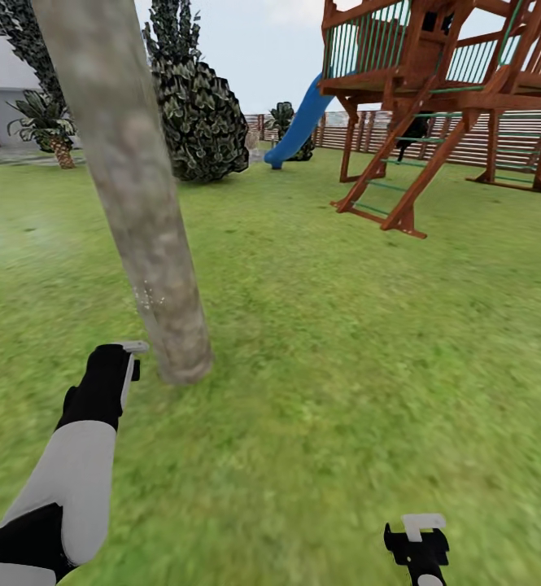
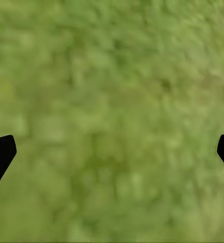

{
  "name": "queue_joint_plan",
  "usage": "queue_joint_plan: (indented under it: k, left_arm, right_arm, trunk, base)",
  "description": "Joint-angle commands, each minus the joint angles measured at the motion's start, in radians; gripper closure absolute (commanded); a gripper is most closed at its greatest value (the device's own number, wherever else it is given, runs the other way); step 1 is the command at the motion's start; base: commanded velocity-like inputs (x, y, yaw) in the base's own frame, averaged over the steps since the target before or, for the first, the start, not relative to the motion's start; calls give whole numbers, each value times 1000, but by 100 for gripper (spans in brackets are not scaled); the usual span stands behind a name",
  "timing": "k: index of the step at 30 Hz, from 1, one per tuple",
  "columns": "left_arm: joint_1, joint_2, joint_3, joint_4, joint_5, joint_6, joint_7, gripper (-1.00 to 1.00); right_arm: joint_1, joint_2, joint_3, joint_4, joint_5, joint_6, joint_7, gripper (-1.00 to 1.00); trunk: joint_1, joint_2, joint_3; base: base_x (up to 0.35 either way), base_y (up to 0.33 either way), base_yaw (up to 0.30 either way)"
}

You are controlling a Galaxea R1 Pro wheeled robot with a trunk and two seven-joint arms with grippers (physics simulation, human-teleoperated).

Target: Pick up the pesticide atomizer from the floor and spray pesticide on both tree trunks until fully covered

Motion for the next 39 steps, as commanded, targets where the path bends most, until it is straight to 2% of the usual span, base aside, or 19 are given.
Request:
queue_joint_plan:
  k: [1, 6, 11, 22, 28, 35, 39]
  left_arm:
    - [-1, 0, 3, -1, 7, 3, 8, 100]
    - [3, 5, 14, 8, 6, 1, 9, 100]
    - [40, 8, 17, 13, 7, -3, 12, 100]
    - [44, 8, 18, 12, 6, -4, 14, 100]
    - [73, -3, 16, 13, 15, -13, 13, 100]
    - [90, -7, 9, 13, 10, -16, 14, 100]
    - [107, -19, 6, 5, 12, -25, 14, 100]
  right_arm:
    - [-1, 0, -8, 2, 10, -4, -3, -100]
    - [-1, 0, -8, 2, 10, -4, -3, -100]
    - [-1, 0, -8, 2, 10, -4, -3, -100]
    - [-1, 0, -8, 2, 10, -4, -3, -100]
    - [-1, 0, -8, 2, 10, -4, -3, -100]
    - [-1, 0, -8, 2, 10, -4, -3, -100]
    - [-1, 0, -8, 2, 10, -4, -4, -100]
  trunk:
    - [0, 0, -1]
    - [0, 0, -1]
    - [0, 0, -1]
    - [0, 0, -1]
    - [0, 0, -1]
    - [0, 0, -1]
    - [0, 0, -1]
  base:
    - [73, -272, 25]
    - [79, -272, 5]
    - [92, -271, 28]
    - [247, -115, 262]
    - [83, -1, 277]
    - [303, -53, 272]
    - [267, -168, 79]
